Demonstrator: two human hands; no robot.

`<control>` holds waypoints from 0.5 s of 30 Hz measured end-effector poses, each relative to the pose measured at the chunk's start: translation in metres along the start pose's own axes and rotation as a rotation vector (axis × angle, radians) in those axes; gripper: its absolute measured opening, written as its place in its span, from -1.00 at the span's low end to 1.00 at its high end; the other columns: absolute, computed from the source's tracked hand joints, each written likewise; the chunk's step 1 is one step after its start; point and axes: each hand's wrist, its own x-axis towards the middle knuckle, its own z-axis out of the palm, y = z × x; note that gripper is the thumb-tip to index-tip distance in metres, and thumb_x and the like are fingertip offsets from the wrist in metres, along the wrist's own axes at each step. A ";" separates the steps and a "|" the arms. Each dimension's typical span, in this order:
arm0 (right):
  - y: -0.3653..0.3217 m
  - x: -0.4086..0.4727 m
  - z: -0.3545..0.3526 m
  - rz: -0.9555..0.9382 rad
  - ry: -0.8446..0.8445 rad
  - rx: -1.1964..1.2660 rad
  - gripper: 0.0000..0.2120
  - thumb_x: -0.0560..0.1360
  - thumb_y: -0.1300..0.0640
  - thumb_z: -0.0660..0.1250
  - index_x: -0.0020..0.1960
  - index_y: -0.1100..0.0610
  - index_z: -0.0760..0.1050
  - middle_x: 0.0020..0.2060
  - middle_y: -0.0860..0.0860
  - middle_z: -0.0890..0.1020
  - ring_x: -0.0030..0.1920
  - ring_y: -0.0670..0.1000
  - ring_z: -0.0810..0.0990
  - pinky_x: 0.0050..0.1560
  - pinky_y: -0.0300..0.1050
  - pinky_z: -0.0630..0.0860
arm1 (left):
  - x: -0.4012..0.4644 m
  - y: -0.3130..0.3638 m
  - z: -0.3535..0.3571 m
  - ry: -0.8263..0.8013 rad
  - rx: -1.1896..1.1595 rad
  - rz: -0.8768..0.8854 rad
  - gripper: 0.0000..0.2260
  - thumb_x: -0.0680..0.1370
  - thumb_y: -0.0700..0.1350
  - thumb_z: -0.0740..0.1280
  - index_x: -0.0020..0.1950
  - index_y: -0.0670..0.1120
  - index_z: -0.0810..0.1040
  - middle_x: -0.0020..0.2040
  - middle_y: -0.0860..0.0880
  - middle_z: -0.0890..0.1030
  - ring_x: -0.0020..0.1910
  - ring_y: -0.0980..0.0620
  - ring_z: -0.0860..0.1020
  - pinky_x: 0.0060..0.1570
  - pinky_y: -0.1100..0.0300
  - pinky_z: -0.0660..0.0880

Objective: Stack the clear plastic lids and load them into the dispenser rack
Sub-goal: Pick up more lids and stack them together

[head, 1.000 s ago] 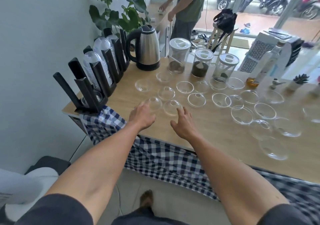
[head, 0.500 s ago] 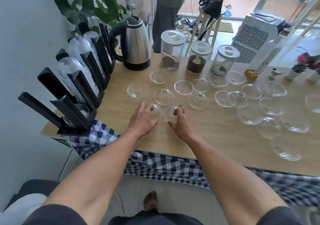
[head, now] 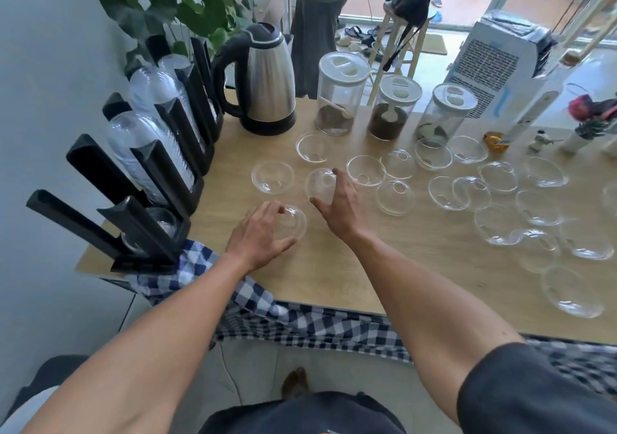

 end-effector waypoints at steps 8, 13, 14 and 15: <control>0.016 -0.005 0.013 0.016 -0.108 -0.065 -0.25 0.53 0.00 0.48 0.60 0.16 0.24 0.56 0.15 0.37 0.51 0.23 0.36 0.51 0.12 0.29 | 0.010 0.007 -0.013 0.180 -0.030 0.110 -0.31 0.45 0.15 0.56 0.44 -0.12 0.39 0.28 -0.12 0.58 0.21 -0.14 0.58 0.09 0.04 0.54; 0.021 -0.016 -0.009 0.032 0.034 0.008 -0.47 0.64 0.04 0.28 0.56 0.17 0.32 0.47 0.16 0.48 0.45 0.18 0.43 0.41 0.12 0.39 | 0.040 0.033 -0.006 0.218 -0.072 0.108 -0.32 0.47 0.16 0.53 0.47 -0.12 0.41 0.31 -0.10 0.56 0.25 -0.12 0.54 0.20 0.01 0.52; 0.024 -0.016 -0.014 0.036 0.075 -0.001 -0.52 0.64 0.07 0.25 0.53 0.18 0.37 0.42 0.17 0.52 0.41 0.20 0.46 0.37 0.12 0.42 | 0.046 0.038 -0.002 0.212 -0.073 0.107 -0.32 0.47 0.16 0.53 0.47 -0.11 0.41 0.31 -0.09 0.56 0.25 -0.12 0.53 0.20 0.00 0.50; 0.028 -0.016 -0.019 0.039 0.102 -0.007 -0.56 0.64 0.11 0.24 0.50 0.19 0.40 0.38 0.18 0.54 0.38 0.22 0.49 0.34 0.12 0.43 | 0.051 0.043 0.002 0.202 -0.074 0.111 -0.32 0.47 0.15 0.53 0.48 -0.11 0.41 0.33 -0.09 0.56 0.26 -0.13 0.53 0.23 0.00 0.49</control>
